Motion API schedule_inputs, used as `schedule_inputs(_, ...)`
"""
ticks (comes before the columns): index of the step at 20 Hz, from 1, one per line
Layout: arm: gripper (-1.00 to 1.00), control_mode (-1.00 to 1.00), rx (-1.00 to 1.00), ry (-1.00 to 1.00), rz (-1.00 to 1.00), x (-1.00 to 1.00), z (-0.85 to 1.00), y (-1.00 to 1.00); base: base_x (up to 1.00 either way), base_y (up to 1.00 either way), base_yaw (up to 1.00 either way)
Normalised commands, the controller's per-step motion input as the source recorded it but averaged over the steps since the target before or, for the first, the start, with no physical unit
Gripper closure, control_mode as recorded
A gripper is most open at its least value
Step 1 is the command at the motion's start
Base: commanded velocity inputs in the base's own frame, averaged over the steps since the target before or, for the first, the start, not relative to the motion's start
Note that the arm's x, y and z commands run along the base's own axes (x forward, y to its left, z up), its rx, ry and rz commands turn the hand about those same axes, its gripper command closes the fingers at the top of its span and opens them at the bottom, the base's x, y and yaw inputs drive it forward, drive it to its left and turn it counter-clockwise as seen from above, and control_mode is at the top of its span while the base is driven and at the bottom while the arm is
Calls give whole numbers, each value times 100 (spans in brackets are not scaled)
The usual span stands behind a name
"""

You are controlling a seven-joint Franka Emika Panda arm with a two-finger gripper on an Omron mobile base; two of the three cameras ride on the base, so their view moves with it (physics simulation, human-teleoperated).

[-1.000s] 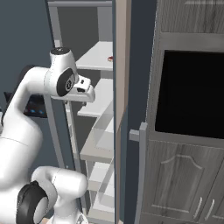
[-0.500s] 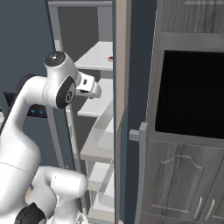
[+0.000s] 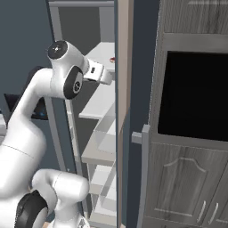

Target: Take the steak from the fridge and place it on the digital scale on the counter by the fridge. Wait a few seconds for a reading, then move it to the plate on the dining counter.

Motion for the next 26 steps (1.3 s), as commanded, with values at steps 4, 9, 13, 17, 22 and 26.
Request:
schedule_inputs(4,-100,-100,6,-1,-2,39,63,-18,0,0,0)
schedule_inputs(9,-100,-100,5,-3,0,49,31,-8,0,0,0)
schedule_inputs(13,-100,-100,1,-8,0,48,1,0,0,0,0)
schedule_inputs(17,-100,-100,0,-14,0,44,-10,0,0,0,0)
schedule_inputs(22,-100,-100,0,-3,0,59,-2,0,0,0,0)
schedule_inputs(26,-100,-100,0,8,0,70,-1,0,0,0,0)
